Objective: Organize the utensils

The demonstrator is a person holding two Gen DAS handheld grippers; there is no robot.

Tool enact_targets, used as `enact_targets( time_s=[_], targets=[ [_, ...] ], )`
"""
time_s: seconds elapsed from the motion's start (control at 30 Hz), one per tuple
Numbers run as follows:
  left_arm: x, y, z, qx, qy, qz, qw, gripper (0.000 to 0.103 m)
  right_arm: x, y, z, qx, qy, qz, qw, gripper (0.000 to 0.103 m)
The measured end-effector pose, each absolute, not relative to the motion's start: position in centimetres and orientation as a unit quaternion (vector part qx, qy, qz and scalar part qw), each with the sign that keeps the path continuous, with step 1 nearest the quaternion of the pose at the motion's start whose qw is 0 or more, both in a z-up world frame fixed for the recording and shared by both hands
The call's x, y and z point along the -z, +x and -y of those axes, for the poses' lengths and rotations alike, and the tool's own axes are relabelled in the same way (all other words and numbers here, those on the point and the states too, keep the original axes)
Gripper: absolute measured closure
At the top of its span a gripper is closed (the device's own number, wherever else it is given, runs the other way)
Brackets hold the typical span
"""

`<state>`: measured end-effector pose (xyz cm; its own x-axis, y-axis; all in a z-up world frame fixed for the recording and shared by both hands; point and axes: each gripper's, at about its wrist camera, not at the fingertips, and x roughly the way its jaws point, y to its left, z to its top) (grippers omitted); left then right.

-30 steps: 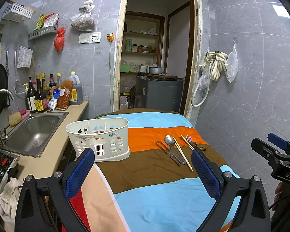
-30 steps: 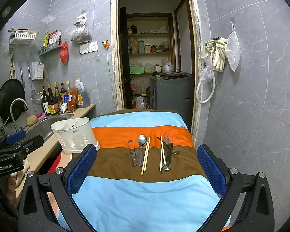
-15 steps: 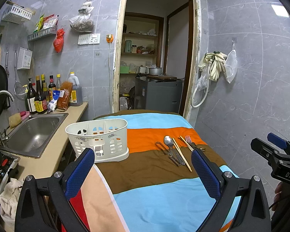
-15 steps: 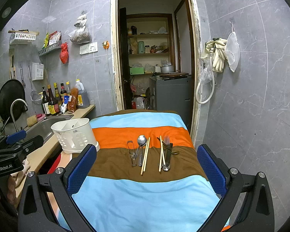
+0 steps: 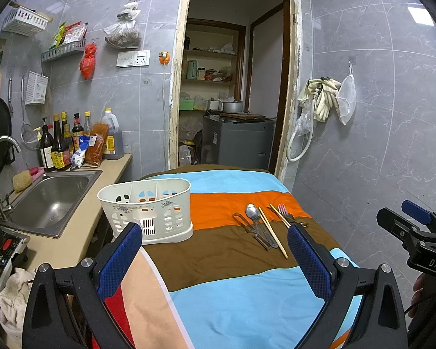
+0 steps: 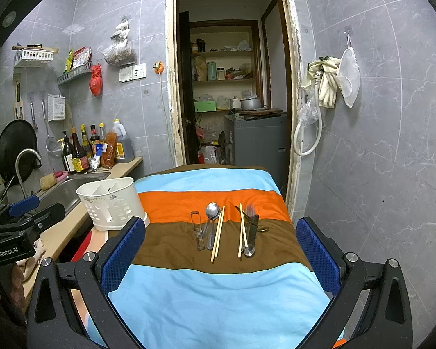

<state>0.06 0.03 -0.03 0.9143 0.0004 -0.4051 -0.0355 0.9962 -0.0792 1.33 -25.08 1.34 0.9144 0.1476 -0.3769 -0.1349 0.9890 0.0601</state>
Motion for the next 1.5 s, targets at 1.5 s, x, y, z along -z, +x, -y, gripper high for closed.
enact_targets(
  time_s=[1.5],
  targets=[
    [-1.2, 0.2, 0.4, -0.016, -0.038, -0.182, 0.982, 0.002, -3.0, 1.6, 24.8, -0.066, 0.012, -0.160, 0.985, 0.001]
  ],
)
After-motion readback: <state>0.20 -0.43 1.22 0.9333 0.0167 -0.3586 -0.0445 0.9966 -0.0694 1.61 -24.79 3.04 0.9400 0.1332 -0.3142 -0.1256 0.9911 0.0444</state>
